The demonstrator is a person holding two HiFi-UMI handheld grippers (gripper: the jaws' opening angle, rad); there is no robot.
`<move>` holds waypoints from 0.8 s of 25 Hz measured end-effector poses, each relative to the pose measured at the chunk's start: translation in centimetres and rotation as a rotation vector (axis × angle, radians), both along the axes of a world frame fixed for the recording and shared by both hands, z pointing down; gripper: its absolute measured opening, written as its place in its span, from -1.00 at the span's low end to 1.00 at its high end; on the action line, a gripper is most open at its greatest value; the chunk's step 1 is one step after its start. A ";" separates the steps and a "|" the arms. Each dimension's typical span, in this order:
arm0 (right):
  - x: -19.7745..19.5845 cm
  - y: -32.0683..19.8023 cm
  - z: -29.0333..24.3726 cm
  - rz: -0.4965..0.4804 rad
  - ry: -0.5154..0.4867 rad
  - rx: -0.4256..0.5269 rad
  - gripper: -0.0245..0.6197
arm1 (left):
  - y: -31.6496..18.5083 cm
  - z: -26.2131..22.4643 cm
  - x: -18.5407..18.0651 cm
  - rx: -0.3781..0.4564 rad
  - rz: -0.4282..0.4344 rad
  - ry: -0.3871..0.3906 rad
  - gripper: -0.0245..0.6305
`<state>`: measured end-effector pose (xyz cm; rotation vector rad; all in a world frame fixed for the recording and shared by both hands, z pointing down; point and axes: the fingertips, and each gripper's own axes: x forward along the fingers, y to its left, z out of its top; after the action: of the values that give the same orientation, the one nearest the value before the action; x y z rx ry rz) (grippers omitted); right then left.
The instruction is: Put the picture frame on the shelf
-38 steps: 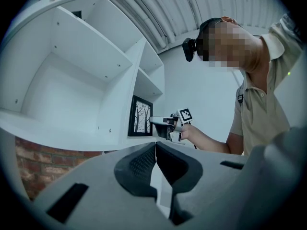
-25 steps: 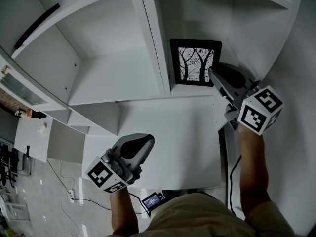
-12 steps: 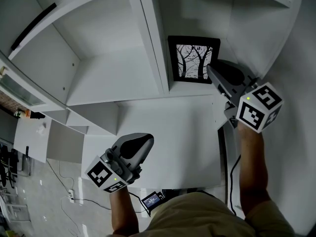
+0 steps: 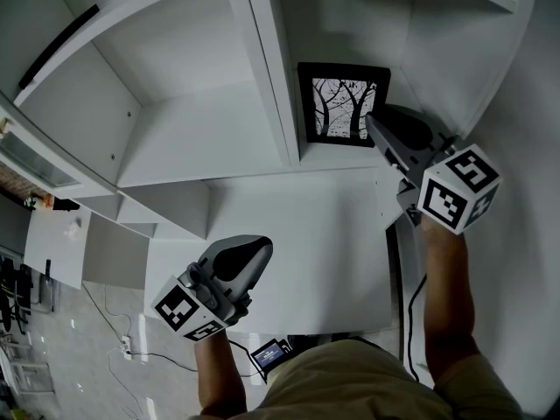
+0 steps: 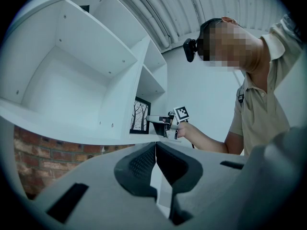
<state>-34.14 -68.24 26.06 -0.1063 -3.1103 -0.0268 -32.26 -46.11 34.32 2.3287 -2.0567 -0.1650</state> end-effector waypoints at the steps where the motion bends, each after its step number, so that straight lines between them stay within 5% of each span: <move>1: 0.0 0.0 0.0 0.002 0.001 0.000 -0.70 | 0.0 0.0 0.0 0.000 0.000 0.000 -0.89; 20: 0.0 0.0 -0.2 -0.002 -0.019 -0.012 -0.67 | 0.3 0.1 0.2 -0.006 -0.004 0.003 -0.89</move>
<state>-34.15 -68.22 25.82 -0.1105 -3.1298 -0.0099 -32.03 -45.79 34.44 2.3199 -2.0575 -0.1611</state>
